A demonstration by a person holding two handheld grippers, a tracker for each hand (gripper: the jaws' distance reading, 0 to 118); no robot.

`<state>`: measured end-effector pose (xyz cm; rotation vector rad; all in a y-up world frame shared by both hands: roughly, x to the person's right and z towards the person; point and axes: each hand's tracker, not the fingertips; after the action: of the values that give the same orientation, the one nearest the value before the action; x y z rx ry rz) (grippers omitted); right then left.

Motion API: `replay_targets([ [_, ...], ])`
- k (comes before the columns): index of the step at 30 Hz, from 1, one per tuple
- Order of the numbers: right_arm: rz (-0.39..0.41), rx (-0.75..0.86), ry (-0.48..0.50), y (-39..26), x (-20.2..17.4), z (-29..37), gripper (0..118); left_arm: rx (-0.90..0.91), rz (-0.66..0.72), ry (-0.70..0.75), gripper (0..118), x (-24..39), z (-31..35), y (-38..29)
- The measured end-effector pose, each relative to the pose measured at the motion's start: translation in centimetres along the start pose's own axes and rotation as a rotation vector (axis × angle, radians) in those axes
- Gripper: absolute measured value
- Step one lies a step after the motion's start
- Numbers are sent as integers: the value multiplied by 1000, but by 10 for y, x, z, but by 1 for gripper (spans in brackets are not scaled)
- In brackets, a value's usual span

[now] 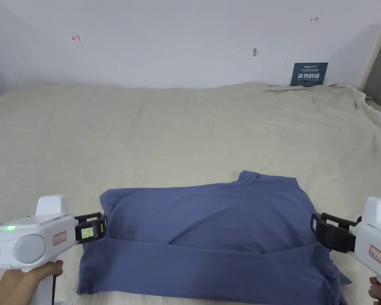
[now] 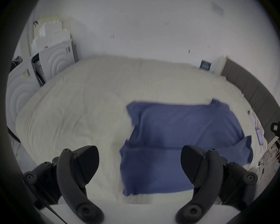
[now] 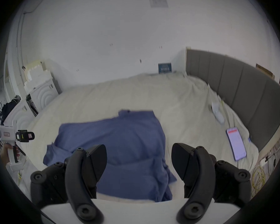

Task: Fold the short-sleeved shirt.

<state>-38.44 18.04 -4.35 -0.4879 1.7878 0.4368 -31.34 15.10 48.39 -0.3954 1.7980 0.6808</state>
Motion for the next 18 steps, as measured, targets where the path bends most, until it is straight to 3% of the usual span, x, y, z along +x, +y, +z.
replay_targets([
  [4, 65, 105, -61, 15, -20, 5, 85, 132, -53, -1, 103, 19, 13, 17],
  [6, 66, 155, -73, 19, -28, 6, 84, 187, -81, -4, 89, 27, 16, 21],
  [8, 60, 173, -71, 22, -33, 6, 67, 245, -97, -11, 47, 34, 13, 21],
  [9, 57, 184, -67, 24, -33, 3, 50, 254, -105, -8, 21, 38, 11, 20],
  [10, 50, 194, -64, 26, -34, 2, 22, 253, -112, -6, 1, 40, 9, 21],
  [11, 43, 206, -62, 27, -36, 1, 2, 264, -116, -11, 0, 44, 7, 22],
  [18, 54, 219, -33, 44, -41, -30, 0, 193, -118, -25, 0, 46, -32, 35],
])
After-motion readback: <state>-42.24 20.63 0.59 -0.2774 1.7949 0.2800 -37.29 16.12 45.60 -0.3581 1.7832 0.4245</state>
